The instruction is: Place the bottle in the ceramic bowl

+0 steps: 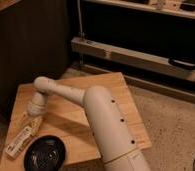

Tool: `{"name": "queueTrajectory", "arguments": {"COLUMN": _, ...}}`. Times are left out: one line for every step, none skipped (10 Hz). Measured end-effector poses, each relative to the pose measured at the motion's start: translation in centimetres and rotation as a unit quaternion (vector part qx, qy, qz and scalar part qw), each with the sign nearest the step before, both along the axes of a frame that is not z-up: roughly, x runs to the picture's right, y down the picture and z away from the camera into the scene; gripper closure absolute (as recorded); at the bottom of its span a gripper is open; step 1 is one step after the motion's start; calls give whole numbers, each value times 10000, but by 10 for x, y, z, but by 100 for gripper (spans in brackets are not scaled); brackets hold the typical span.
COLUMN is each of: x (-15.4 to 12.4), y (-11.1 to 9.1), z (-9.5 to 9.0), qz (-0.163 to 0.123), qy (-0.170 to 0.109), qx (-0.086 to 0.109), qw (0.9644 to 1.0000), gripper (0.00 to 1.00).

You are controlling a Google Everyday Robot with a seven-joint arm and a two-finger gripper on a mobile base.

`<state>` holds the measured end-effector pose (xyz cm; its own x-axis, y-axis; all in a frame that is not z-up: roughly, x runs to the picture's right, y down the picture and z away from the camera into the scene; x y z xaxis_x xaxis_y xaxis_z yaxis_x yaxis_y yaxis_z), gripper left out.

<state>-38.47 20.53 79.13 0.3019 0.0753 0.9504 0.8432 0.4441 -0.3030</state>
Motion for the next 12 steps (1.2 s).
{"name": "queueTrajectory", "arguments": {"x": 0, "y": 1, "z": -2, "qz": -48, "qy": -15, "qx": -52, "qw": 10000, "gripper": 44}}
{"name": "queueTrajectory", "arguments": {"x": 1, "y": 2, "z": -4, "qz": -90, "qy": -6, "qx": -111, "qw": 9999, "gripper": 55}}
{"name": "queueTrajectory", "arguments": {"x": 4, "y": 3, "z": -6, "qz": -125, "qy": 3, "qx": -158, "qw": 9998, "gripper": 66}}
{"name": "queueTrajectory", "arguments": {"x": 5, "y": 3, "z": -8, "qz": -148, "qy": 8, "qx": -174, "qw": 9997, "gripper": 74}}
{"name": "queueTrajectory", "arguments": {"x": 8, "y": 4, "z": -10, "qz": -173, "qy": 21, "qx": -194, "qw": 9997, "gripper": 85}}
{"name": "queueTrajectory", "arguments": {"x": 11, "y": 5, "z": -12, "qz": -211, "qy": 38, "qx": -222, "qw": 9995, "gripper": 96}}
{"name": "queueTrajectory", "arguments": {"x": 12, "y": 6, "z": -13, "qz": -254, "qy": 46, "qx": -226, "qw": 9994, "gripper": 99}}
{"name": "queueTrajectory", "arguments": {"x": 12, "y": 7, "z": -14, "qz": -299, "qy": 42, "qx": -228, "qw": 9993, "gripper": 100}}
{"name": "queueTrajectory", "arguments": {"x": 10, "y": 8, "z": -17, "qz": -357, "qy": 19, "qx": -234, "qw": 9991, "gripper": 100}}
{"name": "queueTrajectory", "arguments": {"x": 11, "y": 6, "z": -18, "qz": -379, "qy": 14, "qx": -244, "qw": 9990, "gripper": 100}}
{"name": "queueTrajectory", "arguments": {"x": 13, "y": 0, "z": -21, "qz": -373, "qy": 9, "qx": -241, "qw": 9990, "gripper": 100}}
{"name": "queueTrajectory", "arguments": {"x": 16, "y": -9, "z": -26, "qz": -345, "qy": -1, "qx": -234, "qw": 9991, "gripper": 100}}
